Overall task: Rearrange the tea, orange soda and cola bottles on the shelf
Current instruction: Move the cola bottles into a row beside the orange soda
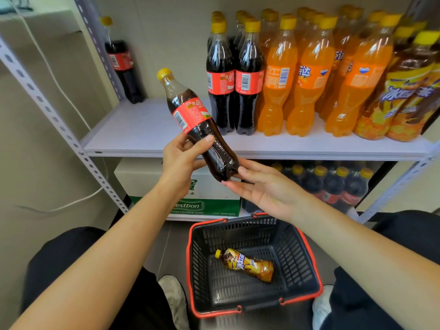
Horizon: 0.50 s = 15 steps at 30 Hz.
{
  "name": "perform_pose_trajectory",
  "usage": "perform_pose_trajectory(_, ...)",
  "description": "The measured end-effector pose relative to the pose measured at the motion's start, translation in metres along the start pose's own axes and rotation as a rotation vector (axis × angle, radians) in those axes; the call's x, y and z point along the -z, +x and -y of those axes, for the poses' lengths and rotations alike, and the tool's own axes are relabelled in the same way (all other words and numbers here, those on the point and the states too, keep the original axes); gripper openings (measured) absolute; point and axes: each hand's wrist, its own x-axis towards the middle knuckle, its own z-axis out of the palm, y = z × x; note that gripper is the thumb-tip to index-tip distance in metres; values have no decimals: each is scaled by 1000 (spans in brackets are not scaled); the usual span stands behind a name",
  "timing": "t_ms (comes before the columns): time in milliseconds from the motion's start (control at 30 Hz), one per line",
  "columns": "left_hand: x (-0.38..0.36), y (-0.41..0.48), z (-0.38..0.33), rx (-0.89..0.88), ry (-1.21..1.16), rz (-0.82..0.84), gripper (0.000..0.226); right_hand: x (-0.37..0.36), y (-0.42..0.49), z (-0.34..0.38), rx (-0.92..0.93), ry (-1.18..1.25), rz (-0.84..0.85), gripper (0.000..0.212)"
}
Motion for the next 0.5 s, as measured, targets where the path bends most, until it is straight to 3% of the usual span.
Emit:
perform_pose_trajectory(333,-2,-6,2,-80,176,31,47,16,5,6,-168,-191,-130,44)
perform_pose_trajectory(433,1,-7,3,-116,228,21,48,19,6,6,-131,-457,-207,27)
perform_pose_trajectory(500,3,-6,1,-159,294,-17,45,19,9,6,-13,-649,-300,19)
